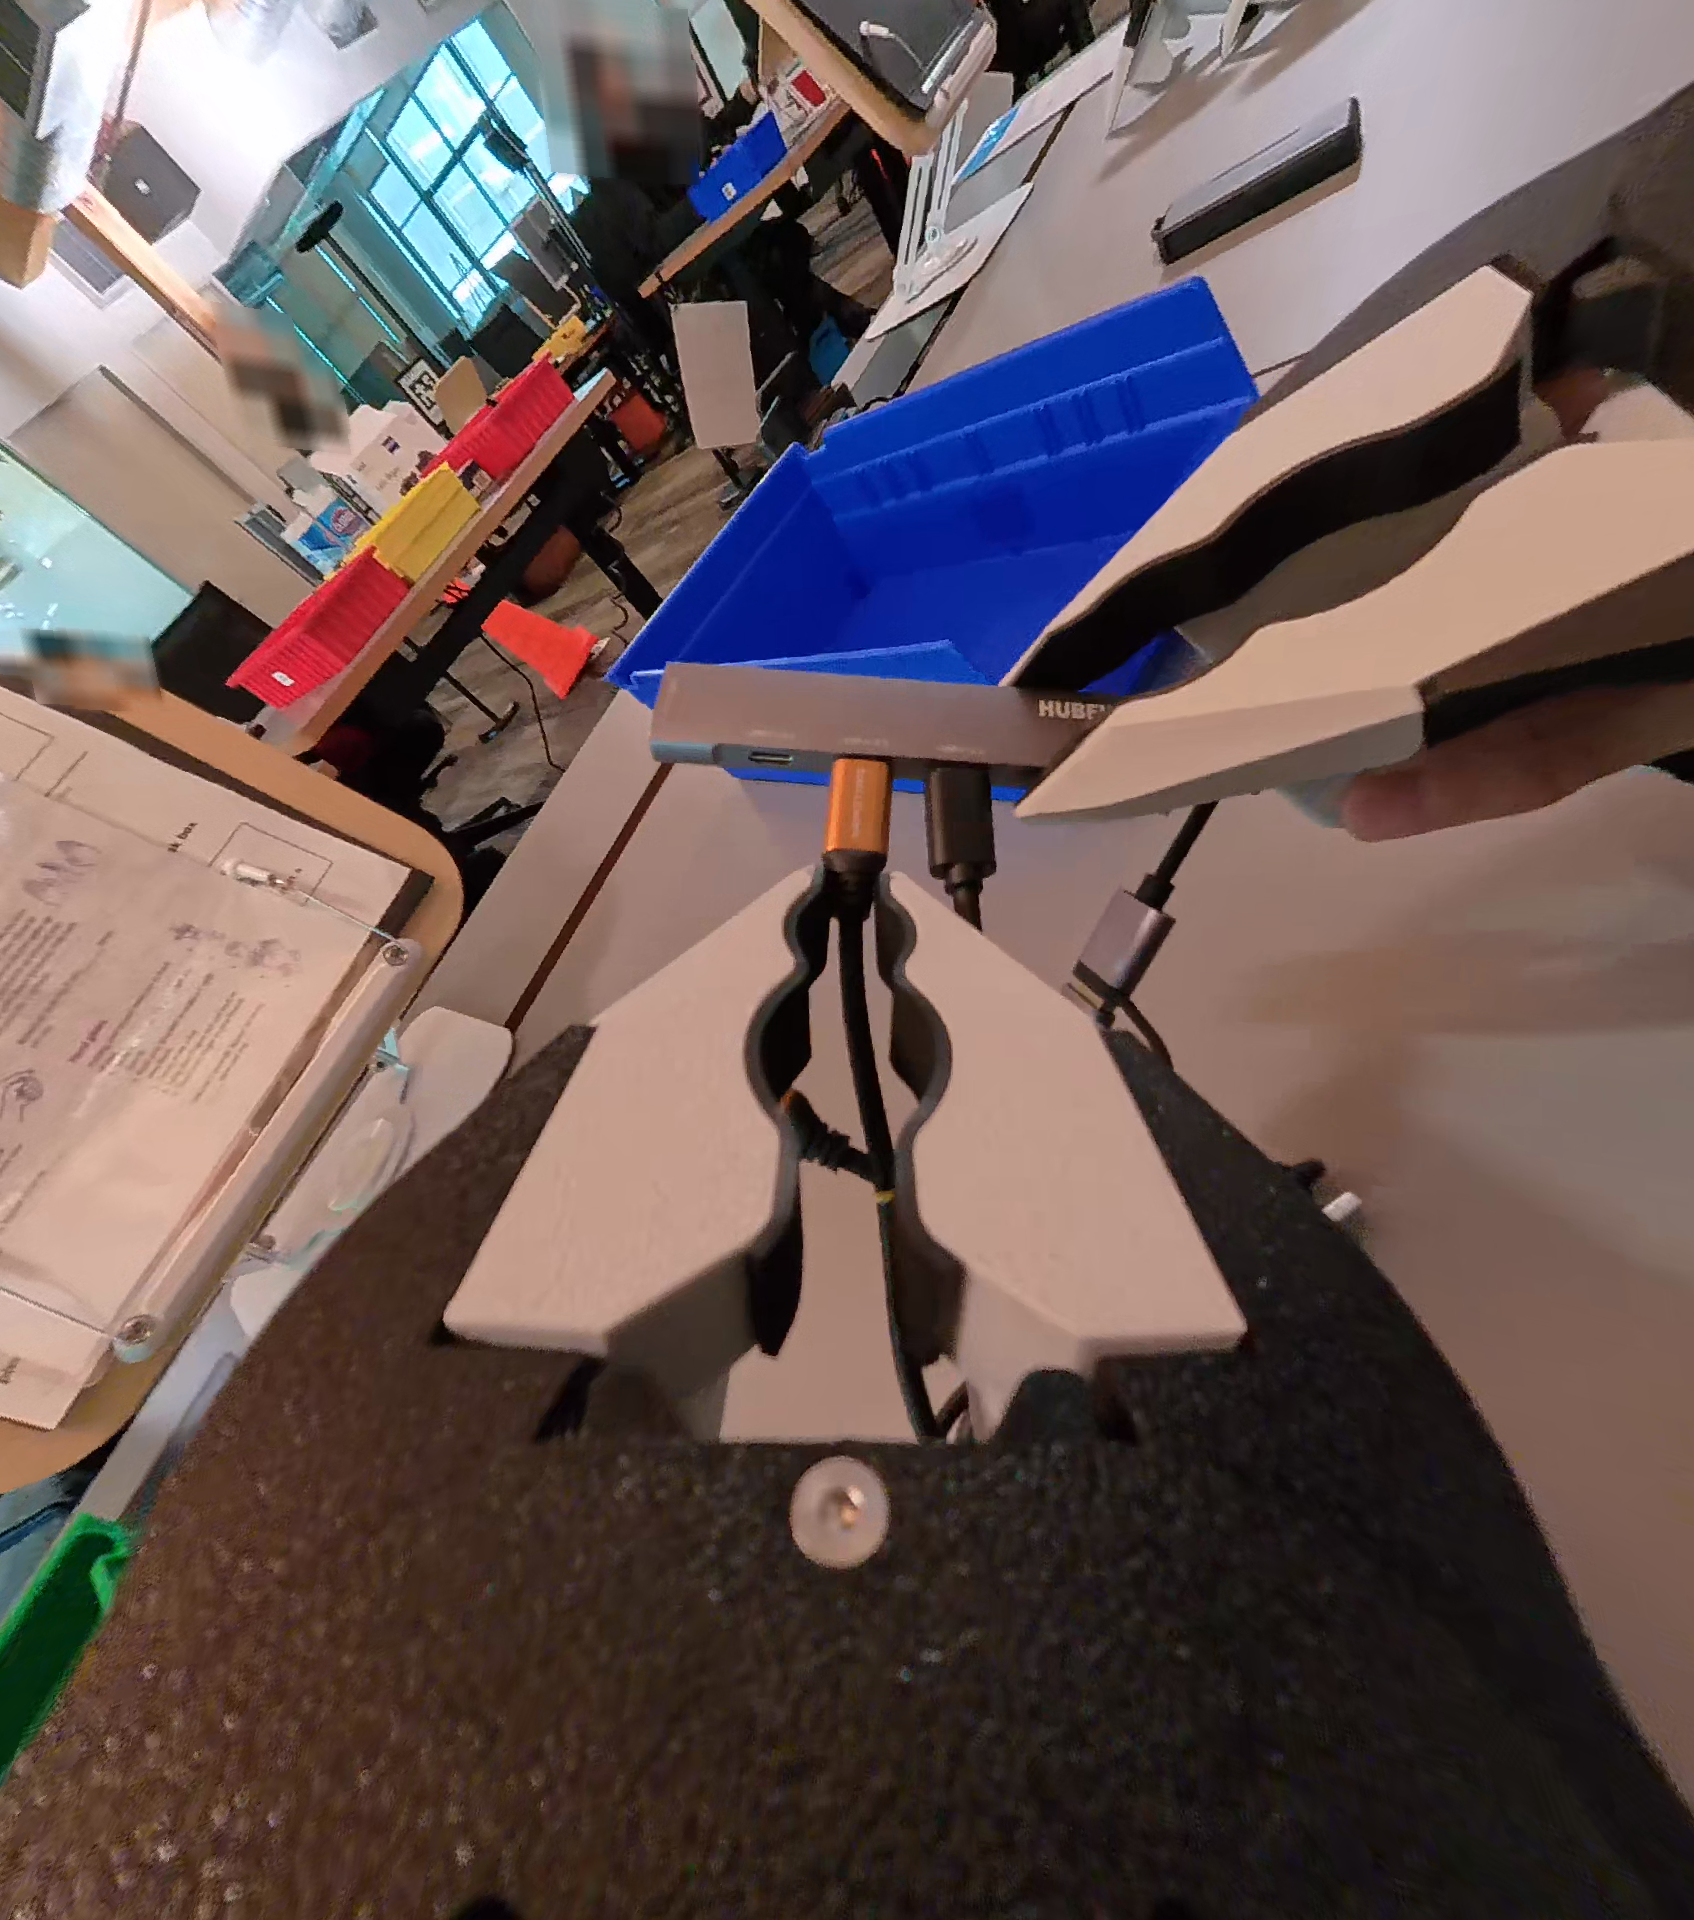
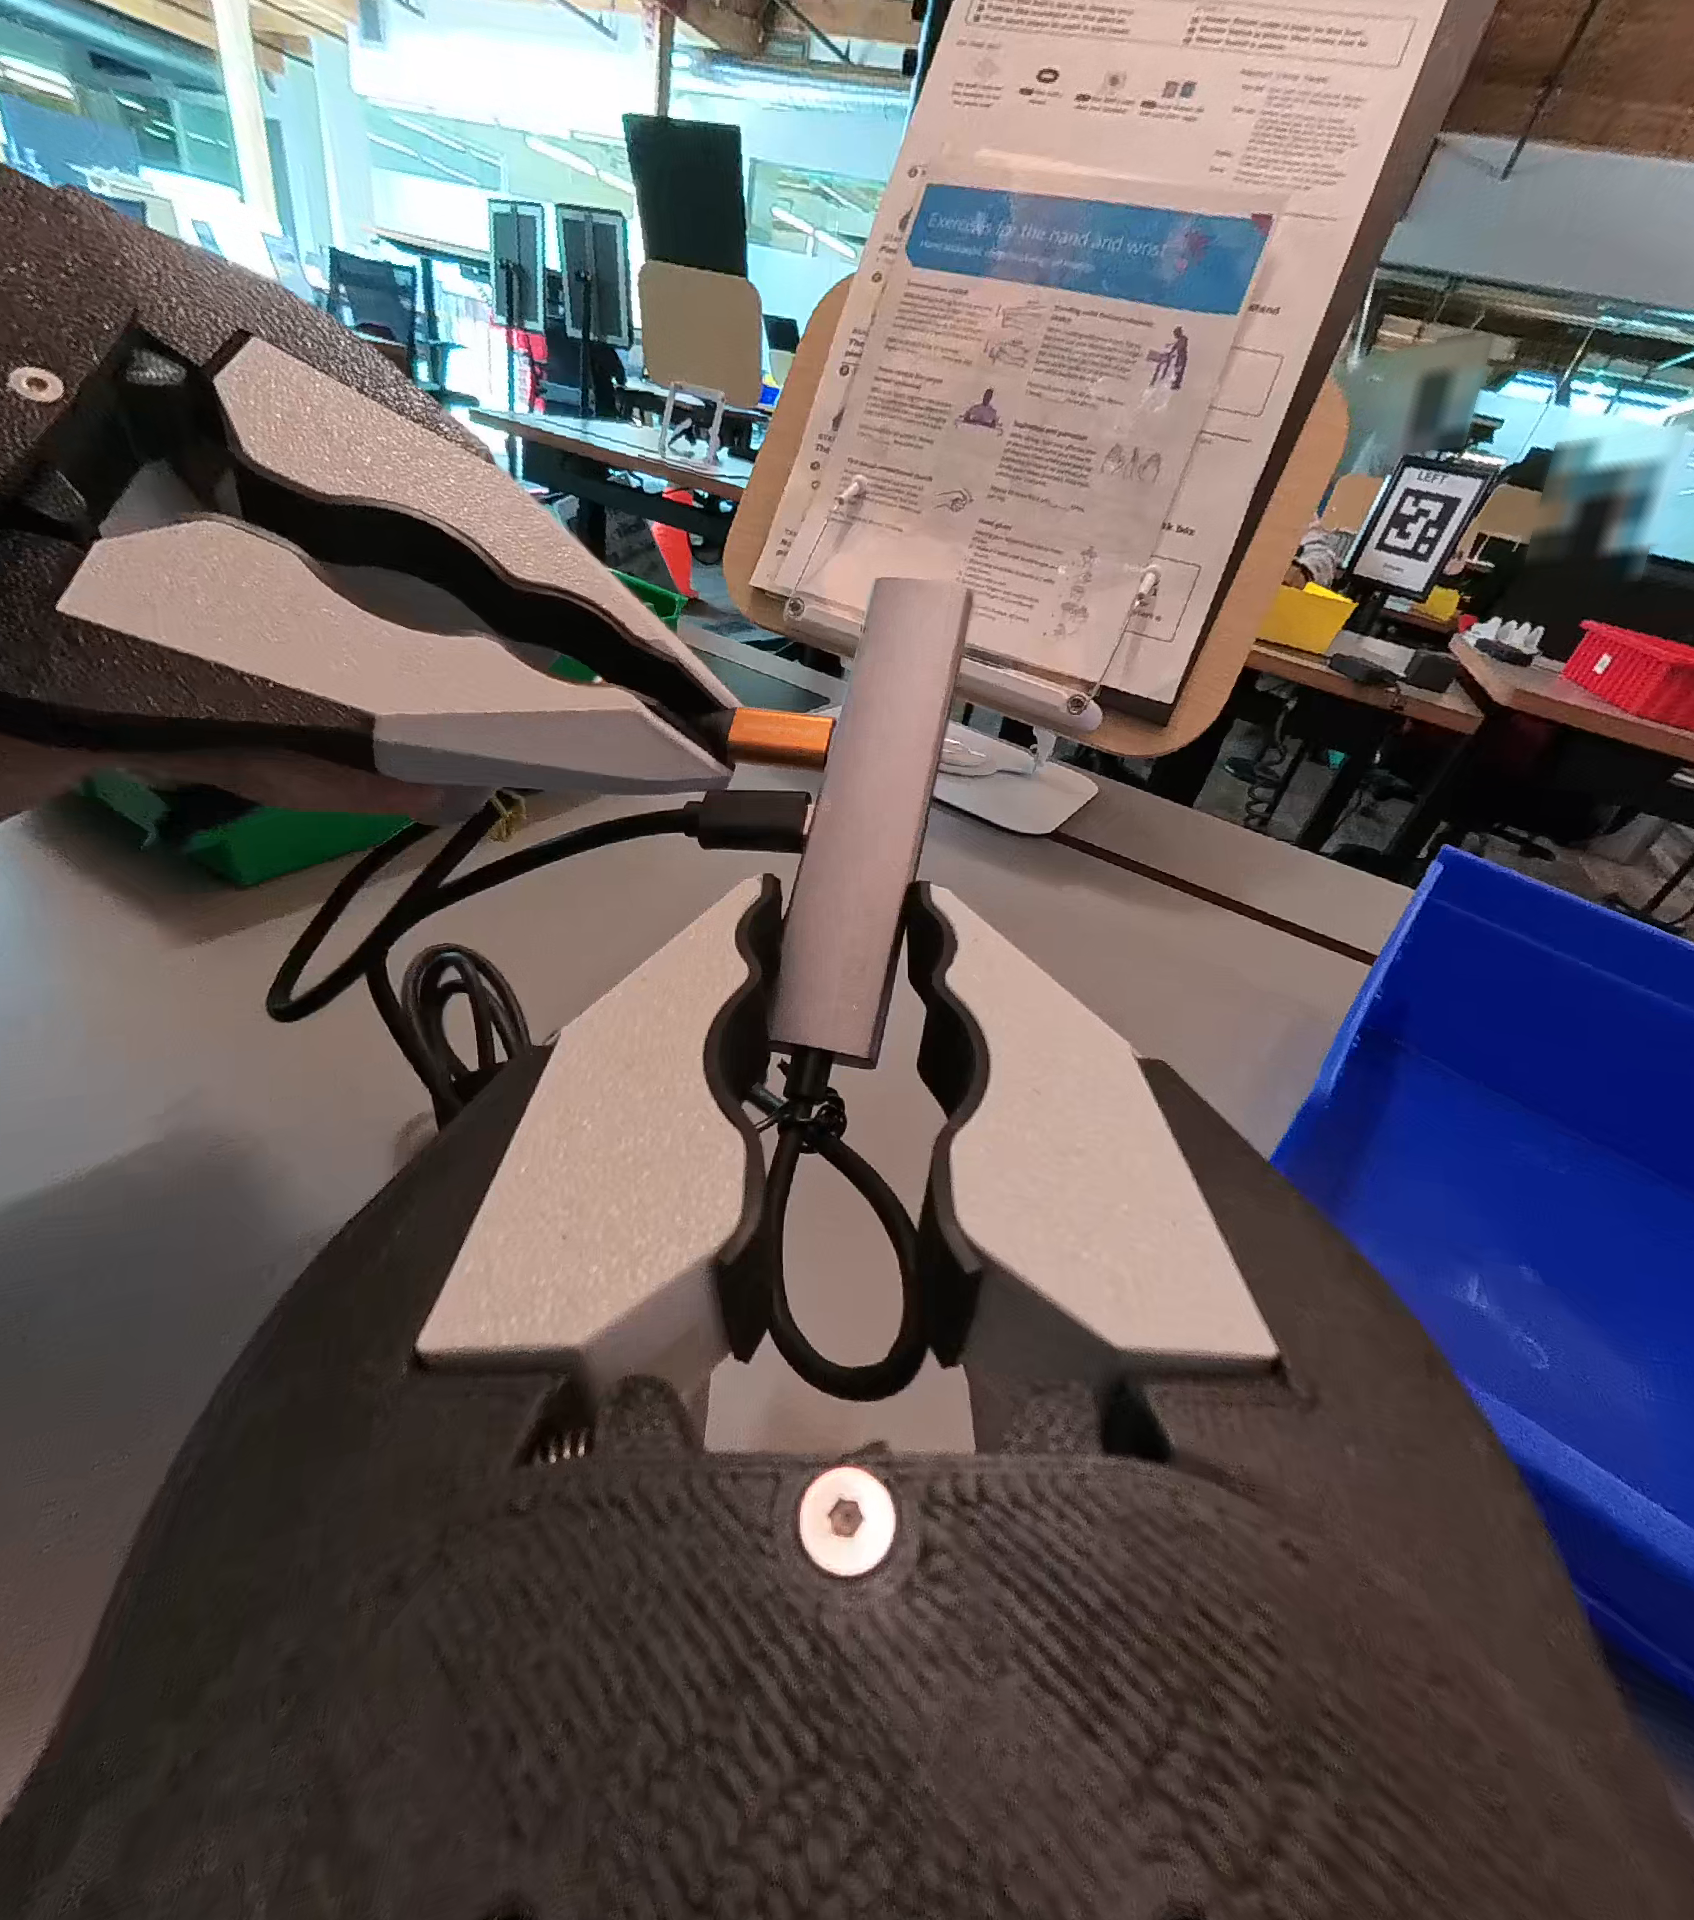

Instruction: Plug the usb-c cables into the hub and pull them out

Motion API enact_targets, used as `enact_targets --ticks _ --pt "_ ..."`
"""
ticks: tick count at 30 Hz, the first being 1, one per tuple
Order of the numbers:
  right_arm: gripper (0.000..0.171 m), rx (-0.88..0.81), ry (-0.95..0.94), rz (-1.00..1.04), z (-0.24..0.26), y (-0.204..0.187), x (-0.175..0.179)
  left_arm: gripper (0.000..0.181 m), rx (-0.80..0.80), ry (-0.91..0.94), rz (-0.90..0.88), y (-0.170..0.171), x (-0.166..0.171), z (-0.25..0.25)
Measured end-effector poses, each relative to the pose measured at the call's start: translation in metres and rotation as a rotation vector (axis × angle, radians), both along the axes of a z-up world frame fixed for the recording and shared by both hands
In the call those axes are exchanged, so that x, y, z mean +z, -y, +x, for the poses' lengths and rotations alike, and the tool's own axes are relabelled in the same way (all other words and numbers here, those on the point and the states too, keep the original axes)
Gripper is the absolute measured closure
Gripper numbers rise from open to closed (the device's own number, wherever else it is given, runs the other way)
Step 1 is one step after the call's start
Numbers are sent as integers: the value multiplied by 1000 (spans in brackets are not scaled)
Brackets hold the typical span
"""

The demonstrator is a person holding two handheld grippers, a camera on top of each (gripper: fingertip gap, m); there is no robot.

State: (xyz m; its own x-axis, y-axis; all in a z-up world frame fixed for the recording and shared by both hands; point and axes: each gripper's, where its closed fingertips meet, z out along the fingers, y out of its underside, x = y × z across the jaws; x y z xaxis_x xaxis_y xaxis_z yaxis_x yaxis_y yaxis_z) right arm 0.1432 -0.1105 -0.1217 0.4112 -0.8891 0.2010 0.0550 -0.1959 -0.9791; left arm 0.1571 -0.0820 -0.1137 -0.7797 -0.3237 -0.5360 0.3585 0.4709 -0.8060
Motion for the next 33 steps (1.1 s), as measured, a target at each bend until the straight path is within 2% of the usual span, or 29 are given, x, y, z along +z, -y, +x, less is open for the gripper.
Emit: enact_targets --ticks 5,9,12,16,23,28,33 --pt "149 -67 70 -47 -1 7 14 175 -39 -36 -42 1 3 -4" --pt "149 -203 139 -52 -9 42 38 160 -137 -145 -264 -9 39 -22" --pt "149 -240 166 -8 -20 66 60 156 -125 -226 -395 -32 53 -11" --pt "149 -253 187 18 -32 82 81 151 -67 -344 -379 -50 21 15" --pt "150 -224 126 69 -30 96 94 149 -79 -508 -283 -45 -37 27" --pt "150 -241 98 15 -22 97 101 149 -108 -520 -261 -41 -46 26" --pt "150 -345 141 -76 -16 113 124 150 -117 -535 -251 -48 -51 28"
